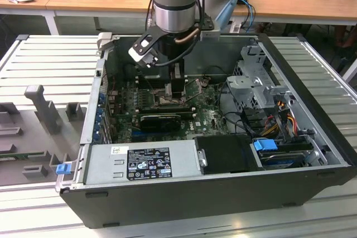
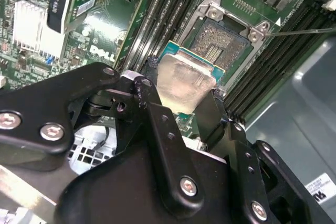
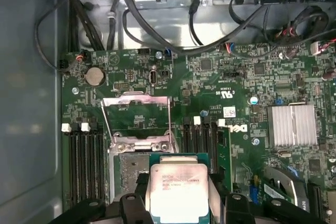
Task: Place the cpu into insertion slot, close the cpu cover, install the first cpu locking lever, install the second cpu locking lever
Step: 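Place the cpu into insertion slot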
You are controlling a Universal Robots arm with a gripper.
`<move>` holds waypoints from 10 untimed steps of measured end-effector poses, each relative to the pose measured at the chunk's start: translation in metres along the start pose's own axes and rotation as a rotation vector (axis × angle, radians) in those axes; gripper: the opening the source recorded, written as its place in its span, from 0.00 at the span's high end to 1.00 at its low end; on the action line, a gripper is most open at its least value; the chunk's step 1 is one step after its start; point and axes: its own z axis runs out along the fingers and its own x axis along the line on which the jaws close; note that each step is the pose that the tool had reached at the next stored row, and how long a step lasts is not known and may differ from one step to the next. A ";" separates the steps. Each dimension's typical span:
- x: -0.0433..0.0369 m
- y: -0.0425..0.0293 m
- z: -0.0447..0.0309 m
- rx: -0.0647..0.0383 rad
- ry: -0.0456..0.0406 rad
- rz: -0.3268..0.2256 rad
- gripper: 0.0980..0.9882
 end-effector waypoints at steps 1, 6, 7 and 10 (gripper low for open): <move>0.0003 -0.0003 0.0018 0.000 0.0000 0.000 0.52; 0.0051 -0.0016 0.0104 0.000 0.0037 -0.015 0.52; 0.0063 -0.0020 0.0123 0.001 0.0037 -0.017 0.52; 0.0101 -0.0026 0.0151 0.001 0.0040 -0.021 0.52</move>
